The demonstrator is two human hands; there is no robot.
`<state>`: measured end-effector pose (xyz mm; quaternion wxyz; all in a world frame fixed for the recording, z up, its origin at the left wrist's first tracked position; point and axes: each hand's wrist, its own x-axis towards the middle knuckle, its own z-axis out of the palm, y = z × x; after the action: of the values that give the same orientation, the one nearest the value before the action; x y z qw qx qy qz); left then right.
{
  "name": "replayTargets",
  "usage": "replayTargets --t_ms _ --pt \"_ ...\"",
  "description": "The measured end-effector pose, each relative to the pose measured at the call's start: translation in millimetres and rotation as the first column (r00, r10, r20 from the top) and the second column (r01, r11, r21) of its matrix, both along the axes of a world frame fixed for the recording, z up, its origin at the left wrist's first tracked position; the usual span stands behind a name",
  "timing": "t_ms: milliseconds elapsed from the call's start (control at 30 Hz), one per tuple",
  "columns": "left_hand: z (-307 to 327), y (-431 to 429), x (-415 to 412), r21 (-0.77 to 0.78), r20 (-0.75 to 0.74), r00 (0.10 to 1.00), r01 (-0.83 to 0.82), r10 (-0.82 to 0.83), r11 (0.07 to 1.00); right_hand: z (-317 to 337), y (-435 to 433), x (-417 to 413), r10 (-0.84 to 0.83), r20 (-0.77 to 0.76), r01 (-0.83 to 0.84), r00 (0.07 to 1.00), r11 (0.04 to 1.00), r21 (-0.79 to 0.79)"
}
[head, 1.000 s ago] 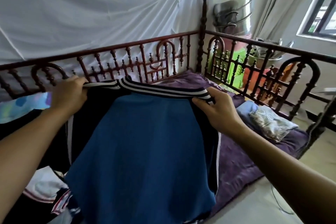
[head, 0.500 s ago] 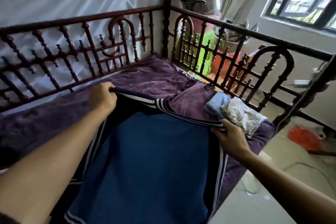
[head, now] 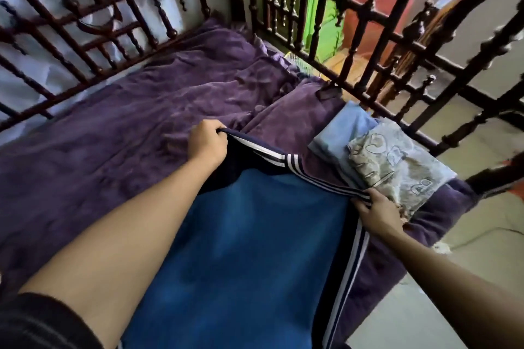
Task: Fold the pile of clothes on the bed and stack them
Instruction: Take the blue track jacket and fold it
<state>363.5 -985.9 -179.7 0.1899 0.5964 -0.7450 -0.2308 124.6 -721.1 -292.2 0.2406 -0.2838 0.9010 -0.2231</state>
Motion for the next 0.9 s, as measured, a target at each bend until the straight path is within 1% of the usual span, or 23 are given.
replayTargets --t_ms 100,200,267,333,367,467,567,633,700,767,833,900 --pt "-48 -18 -62 0.07 0.036 0.999 -0.002 0.0 0.998 -37 -6 -49 -0.02 0.003 0.02 1.0 0.997 0.071" --pt "-93 -33 -113 0.109 -0.008 1.0 0.025 -0.024 0.994 -61 -6 -85 -0.011 -0.023 0.014 1.0 0.994 0.109" --pt "-115 -37 -136 0.198 -0.042 0.996 0.088 -0.082 0.976 -69 -5 -98 0.04 -0.044 -0.032 0.998 0.986 0.164" --pt "-127 -38 -143 0.29 -0.043 0.986 0.168 -0.162 0.942 -69 -8 -101 0.145 -0.085 -0.123 0.986 0.966 0.23" --pt "-131 -37 -140 0.308 -0.031 0.984 0.177 -0.176 0.935 -67 -10 -100 0.212 -0.109 -0.178 0.971 0.95 0.258" --pt "-135 -28 -103 0.309 0.02 0.995 0.085 -0.096 0.947 -54 -27 -91 0.383 -0.146 -0.33 0.912 0.897 0.294" --pt "-141 -11 -44 0.346 0.081 0.994 -0.097 0.073 0.933 -43 -60 -66 0.538 -0.139 -0.493 0.831 0.829 0.264" --pt "-149 4 2 0.412 0.146 0.971 -0.234 0.189 0.881 -42 -87 -40 0.646 -0.101 -0.607 0.756 0.751 0.26" --pt "-160 23 50 0.468 0.223 0.942 -0.33 0.252 0.82 -47 -114 -9 0.735 -0.033 -0.703 0.677 0.659 0.267" --pt "-172 44 98 0.49 0.293 0.908 -0.412 0.3 0.768 -56 -138 24 0.801 0.026 -0.772 0.598 0.567 0.289" --pt "-185 61 145 0.48 0.372 0.861 -0.497 0.345 0.723 -67 -164 59 0.845 0.027 -0.813 0.535 0.506 0.289" --pt "-200 72 188 0.443 0.45 0.805 -0.578 0.388 0.686 -81 -194 93 0.873 -0.016 -0.842 0.487 0.474 0.257"
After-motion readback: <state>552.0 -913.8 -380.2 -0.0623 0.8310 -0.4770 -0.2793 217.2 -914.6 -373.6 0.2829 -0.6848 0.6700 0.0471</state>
